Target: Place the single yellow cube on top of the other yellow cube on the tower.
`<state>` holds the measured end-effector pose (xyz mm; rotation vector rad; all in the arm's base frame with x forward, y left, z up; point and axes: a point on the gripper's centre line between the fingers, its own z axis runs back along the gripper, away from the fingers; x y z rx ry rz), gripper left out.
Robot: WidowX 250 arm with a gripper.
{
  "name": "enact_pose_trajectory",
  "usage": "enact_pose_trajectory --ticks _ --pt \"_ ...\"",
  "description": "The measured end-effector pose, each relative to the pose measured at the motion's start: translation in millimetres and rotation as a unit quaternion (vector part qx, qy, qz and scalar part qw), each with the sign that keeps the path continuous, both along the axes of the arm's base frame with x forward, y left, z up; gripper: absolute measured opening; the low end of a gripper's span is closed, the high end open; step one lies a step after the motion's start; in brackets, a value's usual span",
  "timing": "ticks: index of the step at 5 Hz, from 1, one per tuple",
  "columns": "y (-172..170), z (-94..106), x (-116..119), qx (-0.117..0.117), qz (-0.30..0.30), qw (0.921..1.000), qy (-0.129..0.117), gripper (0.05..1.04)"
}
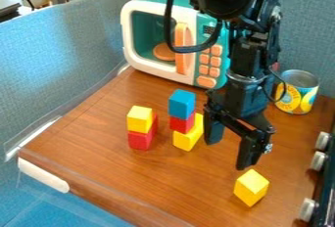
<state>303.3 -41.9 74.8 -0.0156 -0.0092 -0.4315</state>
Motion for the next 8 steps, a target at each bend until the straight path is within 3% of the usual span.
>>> enact_pose_trajectory --ticks 1,2,4,6,7,8 --pt "-11 -8.1 -7 -0.011 -0.009 0.9999 -0.002 0.999" --pt "-15 -10.8 -8 -0.006 -0.005 1.0 0.001 0.999" --pt "-26 -44.2 -10 0.01 0.005 0.9993 0.037 0.999" --pt "-29 -58.3 -1 0.017 0.022 0.9984 0.049 0.999" --pt "-29 -59.6 4 0.011 0.033 0.9982 0.048 0.944" --pt "-21 -59.6 5 0.011 0.052 0.9974 0.049 0.661"
